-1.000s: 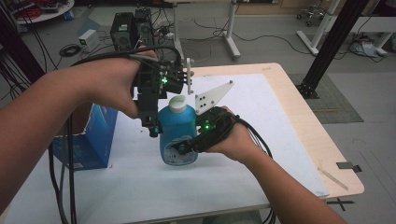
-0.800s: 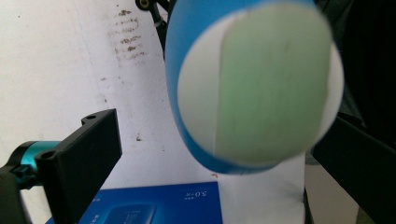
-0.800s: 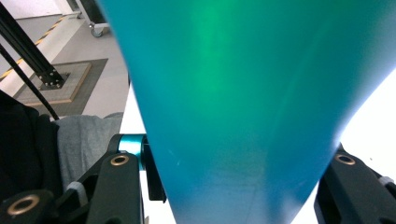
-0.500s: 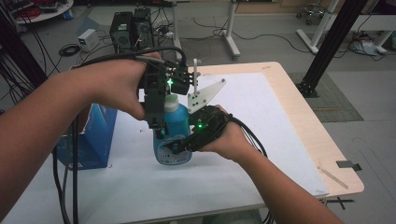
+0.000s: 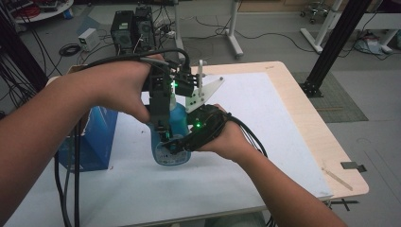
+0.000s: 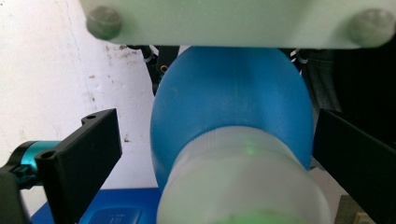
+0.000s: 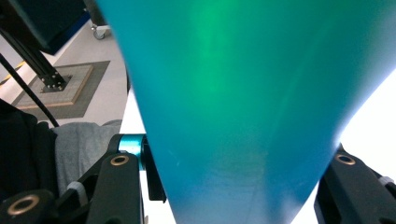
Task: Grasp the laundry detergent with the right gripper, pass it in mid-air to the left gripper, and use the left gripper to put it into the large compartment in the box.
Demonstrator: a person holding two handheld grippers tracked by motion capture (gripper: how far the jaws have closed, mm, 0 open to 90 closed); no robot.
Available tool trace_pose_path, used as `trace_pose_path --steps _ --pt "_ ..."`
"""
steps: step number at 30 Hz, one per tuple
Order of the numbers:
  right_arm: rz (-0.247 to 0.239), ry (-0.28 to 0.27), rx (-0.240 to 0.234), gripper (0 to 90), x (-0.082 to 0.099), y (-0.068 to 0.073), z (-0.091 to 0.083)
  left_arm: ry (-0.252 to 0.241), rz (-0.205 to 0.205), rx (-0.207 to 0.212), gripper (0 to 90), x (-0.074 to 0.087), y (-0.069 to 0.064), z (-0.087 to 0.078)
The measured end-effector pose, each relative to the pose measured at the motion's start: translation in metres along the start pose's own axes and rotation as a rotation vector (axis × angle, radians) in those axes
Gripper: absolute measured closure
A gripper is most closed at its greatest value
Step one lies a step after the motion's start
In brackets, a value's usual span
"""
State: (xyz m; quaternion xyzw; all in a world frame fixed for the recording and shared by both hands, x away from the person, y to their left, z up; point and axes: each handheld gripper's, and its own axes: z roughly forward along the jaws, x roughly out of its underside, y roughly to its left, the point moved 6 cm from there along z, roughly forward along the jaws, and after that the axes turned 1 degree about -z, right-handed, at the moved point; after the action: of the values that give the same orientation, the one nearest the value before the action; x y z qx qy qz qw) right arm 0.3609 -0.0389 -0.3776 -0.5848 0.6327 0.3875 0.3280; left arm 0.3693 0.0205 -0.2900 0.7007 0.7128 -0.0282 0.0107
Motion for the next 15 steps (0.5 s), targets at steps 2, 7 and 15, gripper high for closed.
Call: trace_pose_path --steps 2,7,15 --pt "0.003 -0.003 -0.002 46.6 -0.0002 -0.0001 0.0003 0.004 -0.001 0.001 1.7 0.0003 0.0007 0.0006" --pt "0.003 -0.003 -0.002 46.7 0.0001 -0.0008 0.0011 0.005 -0.014 0.001 2.6 0.0001 0.0014 0.0022" --pt "0.001 -0.008 -0.001 46.7 0.0 -0.0015 0.0013 0.012 -0.019 0.0 8.7 -0.0008 0.0024 0.0022"
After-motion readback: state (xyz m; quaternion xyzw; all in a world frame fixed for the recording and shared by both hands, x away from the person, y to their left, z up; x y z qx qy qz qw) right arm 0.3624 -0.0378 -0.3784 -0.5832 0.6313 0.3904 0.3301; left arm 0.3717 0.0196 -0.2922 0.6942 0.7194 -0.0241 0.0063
